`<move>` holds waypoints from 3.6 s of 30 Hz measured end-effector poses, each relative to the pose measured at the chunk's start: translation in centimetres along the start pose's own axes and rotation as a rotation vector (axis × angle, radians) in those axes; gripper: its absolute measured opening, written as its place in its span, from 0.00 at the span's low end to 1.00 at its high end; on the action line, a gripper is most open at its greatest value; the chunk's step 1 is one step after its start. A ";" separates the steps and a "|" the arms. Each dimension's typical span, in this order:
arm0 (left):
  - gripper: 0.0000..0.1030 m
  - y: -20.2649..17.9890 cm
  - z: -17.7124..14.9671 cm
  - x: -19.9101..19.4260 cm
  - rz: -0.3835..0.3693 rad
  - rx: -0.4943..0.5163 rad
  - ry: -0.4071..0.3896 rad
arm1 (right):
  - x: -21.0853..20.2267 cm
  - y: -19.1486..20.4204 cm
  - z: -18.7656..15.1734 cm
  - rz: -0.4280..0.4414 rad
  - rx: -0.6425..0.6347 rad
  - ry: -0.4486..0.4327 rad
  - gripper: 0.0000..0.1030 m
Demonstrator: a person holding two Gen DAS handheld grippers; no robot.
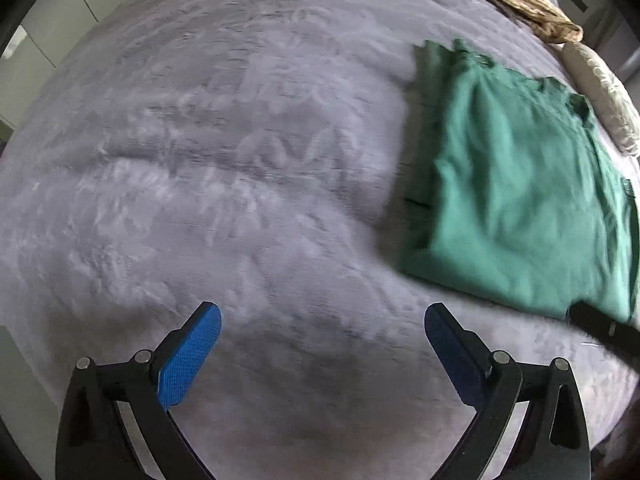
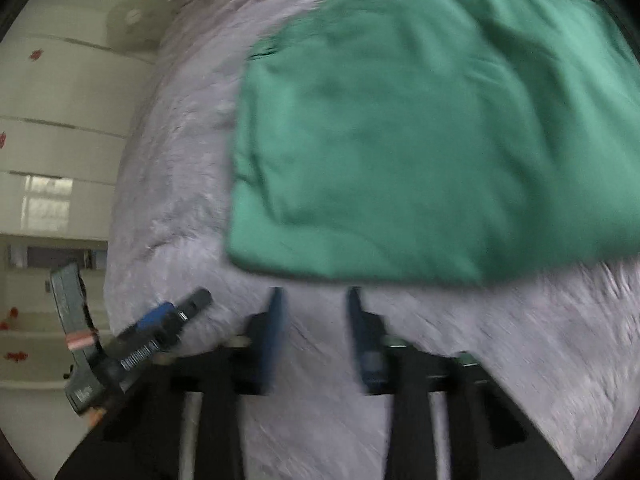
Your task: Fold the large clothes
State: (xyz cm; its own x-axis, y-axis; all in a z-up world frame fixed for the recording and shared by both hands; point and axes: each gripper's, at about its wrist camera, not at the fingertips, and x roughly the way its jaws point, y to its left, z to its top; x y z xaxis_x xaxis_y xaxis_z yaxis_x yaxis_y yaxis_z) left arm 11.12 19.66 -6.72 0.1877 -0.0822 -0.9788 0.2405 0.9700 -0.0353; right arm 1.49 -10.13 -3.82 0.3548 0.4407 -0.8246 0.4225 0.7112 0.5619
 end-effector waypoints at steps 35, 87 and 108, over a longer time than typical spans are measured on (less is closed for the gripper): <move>0.99 -1.9 0.4 0.3 -0.049 0.071 -0.011 | -0.9 -5.6 -2.6 0.004 0.205 0.014 0.77; 0.99 -7.6 14.7 9.7 -0.801 0.003 0.175 | 1.8 -7.0 2.6 0.621 0.409 -0.213 0.09; 0.19 -16.7 15.8 5.0 -0.602 0.256 0.067 | -6.8 -11.1 1.1 0.244 0.175 -0.170 0.14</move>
State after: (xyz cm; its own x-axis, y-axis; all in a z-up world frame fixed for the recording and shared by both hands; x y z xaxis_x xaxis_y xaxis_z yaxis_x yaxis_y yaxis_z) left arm 23.05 -0.59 -7.86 -0.1083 -0.5708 -0.8139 0.5052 0.6736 -0.5396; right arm -4.72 -21.62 -4.37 0.5906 0.4783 -0.6499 0.4394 0.4849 0.7562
